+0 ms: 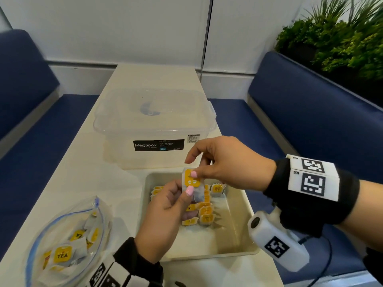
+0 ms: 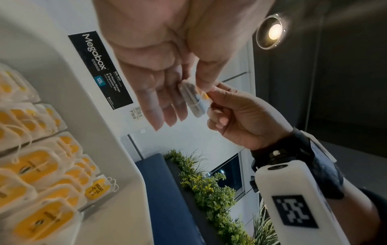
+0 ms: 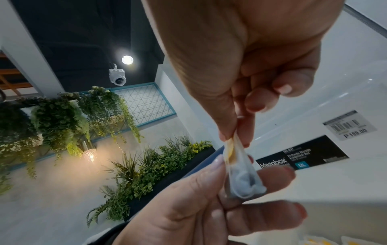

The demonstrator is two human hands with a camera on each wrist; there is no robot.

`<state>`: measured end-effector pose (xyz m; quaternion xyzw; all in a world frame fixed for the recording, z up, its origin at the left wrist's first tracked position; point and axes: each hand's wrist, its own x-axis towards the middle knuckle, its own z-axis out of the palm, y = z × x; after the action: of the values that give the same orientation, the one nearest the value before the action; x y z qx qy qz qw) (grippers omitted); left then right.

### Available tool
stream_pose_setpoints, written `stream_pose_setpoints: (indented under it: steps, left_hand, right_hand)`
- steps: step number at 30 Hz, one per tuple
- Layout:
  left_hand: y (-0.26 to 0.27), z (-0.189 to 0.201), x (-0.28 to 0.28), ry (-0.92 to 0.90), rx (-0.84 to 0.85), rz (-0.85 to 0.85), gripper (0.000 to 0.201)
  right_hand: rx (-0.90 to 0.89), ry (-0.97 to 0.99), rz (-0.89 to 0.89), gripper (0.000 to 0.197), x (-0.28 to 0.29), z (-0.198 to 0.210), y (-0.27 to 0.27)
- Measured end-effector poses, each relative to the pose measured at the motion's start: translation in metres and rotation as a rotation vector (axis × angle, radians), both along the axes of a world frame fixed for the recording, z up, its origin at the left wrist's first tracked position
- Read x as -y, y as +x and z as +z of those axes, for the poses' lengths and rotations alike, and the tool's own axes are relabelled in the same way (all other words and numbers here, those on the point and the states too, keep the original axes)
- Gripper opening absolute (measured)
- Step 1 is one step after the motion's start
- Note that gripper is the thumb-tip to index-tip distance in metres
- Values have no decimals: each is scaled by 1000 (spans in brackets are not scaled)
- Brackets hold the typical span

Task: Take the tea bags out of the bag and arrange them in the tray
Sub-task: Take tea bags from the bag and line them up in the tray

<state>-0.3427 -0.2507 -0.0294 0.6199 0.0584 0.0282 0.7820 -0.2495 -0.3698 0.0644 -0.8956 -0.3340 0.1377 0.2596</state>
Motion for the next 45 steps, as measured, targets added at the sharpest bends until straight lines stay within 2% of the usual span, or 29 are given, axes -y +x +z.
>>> stream_pose_setpoints:
  steps: [5,8,10,12,14,18,23,25,32,39,42,45]
  left_hand:
    - [3,6,-3,-102,-7,64,20]
    - [6,6,-5,-297,-71,118,20]
    - [7,8,-5,-425,-96,129,14]
    - [6,8,-5,-457,-79,121,14]
    - [6,7,-5,-364,-46,118,19]
    - [5,8,-3,-3,24,116,28]
    - [3,7,-3,254,57,131,27]
    - [4,3,-3,316,48,157,24]
    - [2,-13,-17,540,13,180,33]
    - [-21,-30,-55,717,-78,208,33]
    - [-31,-36,-67,813,-140,202,35]
    - [-39,-35,-70,831,-205,177,38]
  right_hand:
    - [6,79,1,16,1,3,-3]
    - [11,173,-47,8,9,-2,-8]
    - [20,200,-49,15,14,-4,-15]
    - [24,189,-45,21,16,-8,-22]
    - [42,206,-77,24,16,-12,-23]
    - [22,144,-105,27,17,-9,-10]
    - [-63,8,4,6,22,0,1]
    - [-33,-42,39,1,24,3,3]
    - [92,-291,62,3,29,-3,19]
    - [202,-632,28,11,25,-45,42]
    - [215,-735,36,16,18,-62,49]
    - [192,-802,34,20,12,-78,54]
